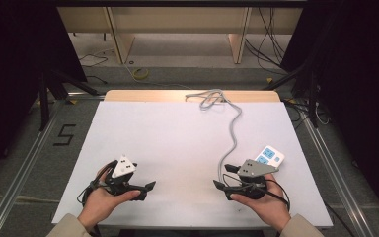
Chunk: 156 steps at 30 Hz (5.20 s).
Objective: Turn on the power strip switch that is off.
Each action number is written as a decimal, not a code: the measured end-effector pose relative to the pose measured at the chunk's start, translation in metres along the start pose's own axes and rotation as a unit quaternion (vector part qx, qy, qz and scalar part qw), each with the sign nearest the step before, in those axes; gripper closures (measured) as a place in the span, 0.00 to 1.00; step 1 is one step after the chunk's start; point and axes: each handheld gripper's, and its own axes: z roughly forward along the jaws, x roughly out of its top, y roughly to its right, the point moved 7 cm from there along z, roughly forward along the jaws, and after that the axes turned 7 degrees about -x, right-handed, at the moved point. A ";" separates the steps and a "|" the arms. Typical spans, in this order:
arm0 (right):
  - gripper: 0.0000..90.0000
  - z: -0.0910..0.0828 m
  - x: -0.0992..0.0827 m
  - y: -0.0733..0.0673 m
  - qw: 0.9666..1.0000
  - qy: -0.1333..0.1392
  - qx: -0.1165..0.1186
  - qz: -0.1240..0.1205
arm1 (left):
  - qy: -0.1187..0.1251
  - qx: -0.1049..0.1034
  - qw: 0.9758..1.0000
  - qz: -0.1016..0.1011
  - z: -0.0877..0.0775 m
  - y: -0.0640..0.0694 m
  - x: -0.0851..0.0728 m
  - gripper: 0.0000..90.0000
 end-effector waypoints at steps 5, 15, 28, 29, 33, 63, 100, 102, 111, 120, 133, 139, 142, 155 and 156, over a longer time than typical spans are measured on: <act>0.47 -0.004 0.001 0.005 1.000 0.000 -0.014 0.003 | -0.003 0.000 1.000 0.002 0.001 0.000 0.000 0.13; 0.76 -0.009 -0.001 0.016 0.999 -0.022 -0.034 0.006 | -0.004 0.015 1.000 0.009 0.000 -0.005 -0.001 0.14; 1.00 -0.016 -0.003 0.027 0.998 -0.052 -0.045 -0.001 | -0.004 0.013 1.000 0.009 0.001 -0.004 0.001 0.15; 1.00 -0.015 -0.004 0.028 0.997 -0.056 -0.044 -0.001 | -0.005 0.013 1.000 0.009 0.002 -0.004 0.001 0.16; 1.00 -0.015 -0.005 0.030 0.997 -0.068 -0.042 -0.006 | -0.002 0.013 1.000 0.013 0.002 -0.003 0.003 0.16; 1.00 -0.028 -0.008 0.043 0.993 -0.107 -0.054 0.016 | -0.005 0.020 1.000 0.012 0.002 -0.005 0.002 0.17; 1.00 -0.043 -0.009 0.057 0.988 -0.131 -0.073 0.039 | -0.007 0.021 1.000 0.010 0.002 -0.007 0.002 0.17; 1.00 -0.043 -0.009 0.057 0.988 -0.133 -0.074 0.040 | -0.008 0.021 1.000 0.010 0.002 -0.007 0.002 0.17; 1.00 -0.046 -0.011 0.063 0.986 -0.140 -0.082 0.044 | -0.008 0.021 1.000 0.009 0.002 -0.008 0.002 0.17; 1.00 -0.049 -0.012 0.069 0.984 -0.145 -0.089 0.050 | -0.008 0.021 1.000 0.008 0.003 -0.008 0.002 0.17; 1.00 -0.052 -0.015 0.076 0.981 -0.158 -0.097 0.059 | -0.007 0.021 1.000 0.008 0.003 -0.008 0.002 0.17; 1.00 -0.054 -0.017 0.079 0.979 -0.163 -0.102 0.065 | -0.007 0.021 1.000 0.007 0.003 -0.008 0.002 0.17; 1.00 -0.056 -0.017 0.081 0.978 -0.166 -0.104 0.067 | -0.007 0.021 1.000 0.008 0.003 -0.008 0.002 0.17; 1.00 -0.059 -0.018 0.089 0.975 -0.175 -0.110 0.076 | -0.007 0.021 1.000 0.008 0.004 -0.008 0.002 0.17; 1.00 -0.059 -0.018 0.089 0.975 -0.176 -0.110 0.077 | -0.007 0.021 1.000 0.008 0.004 -0.008 0.002 0.17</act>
